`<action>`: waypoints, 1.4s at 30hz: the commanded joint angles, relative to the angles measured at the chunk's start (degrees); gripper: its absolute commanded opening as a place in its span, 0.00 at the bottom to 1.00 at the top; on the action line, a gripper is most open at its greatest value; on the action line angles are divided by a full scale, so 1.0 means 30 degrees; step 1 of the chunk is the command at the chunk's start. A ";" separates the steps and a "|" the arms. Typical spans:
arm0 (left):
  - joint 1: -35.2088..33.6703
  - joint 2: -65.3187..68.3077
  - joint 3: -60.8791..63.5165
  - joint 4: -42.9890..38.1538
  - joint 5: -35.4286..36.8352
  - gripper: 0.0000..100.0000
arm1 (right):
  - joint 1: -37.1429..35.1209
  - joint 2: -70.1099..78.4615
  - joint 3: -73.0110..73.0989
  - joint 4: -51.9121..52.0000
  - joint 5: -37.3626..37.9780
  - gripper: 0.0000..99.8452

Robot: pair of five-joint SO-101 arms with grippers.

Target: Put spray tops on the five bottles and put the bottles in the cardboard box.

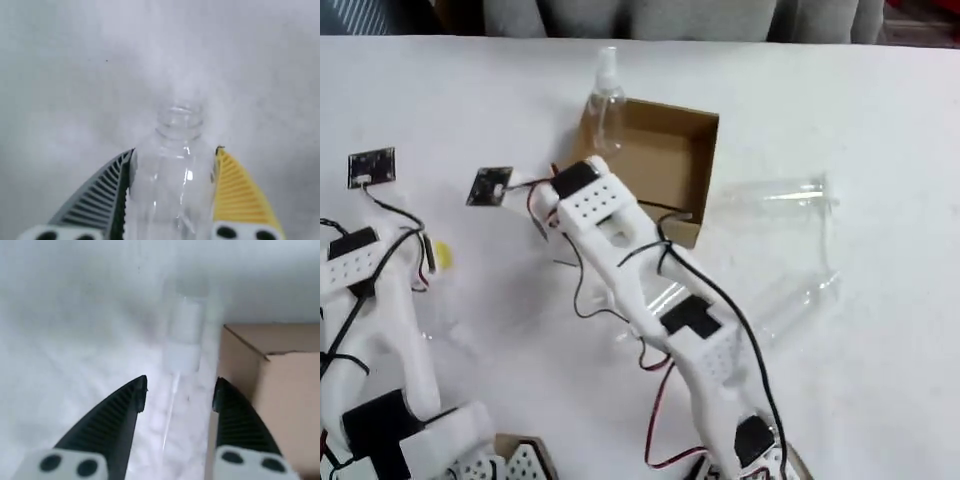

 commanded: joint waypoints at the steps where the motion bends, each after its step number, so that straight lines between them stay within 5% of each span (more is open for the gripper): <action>1: -0.0161 -0.0073 -0.0527 -0.0469 0.0117 0.02 | -0.0396 0.0425 -0.1553 0.0132 0.0059 0.18; 21: -0.0132 -0.0044 -0.0498 -0.0703 0.0088 0.02 | -0.0132 0.3971 -0.4747 0.0161 0.0264 0.18; 28: -0.0132 -0.0044 -0.0469 -0.0703 0.0088 0.02 | -0.0132 0.4557 -0.4747 0.0249 0.1963 0.02; 34: -0.0073 -0.0044 -0.0293 -0.0733 0.0088 0.02 | 0.0015 0.3795 -0.5861 0.2593 0.1817 0.02; 42: -0.0015 -0.0073 -0.0205 -0.1084 0.0117 0.02 | 0.0425 0.0542 -0.7795 0.7106 -0.3839 0.02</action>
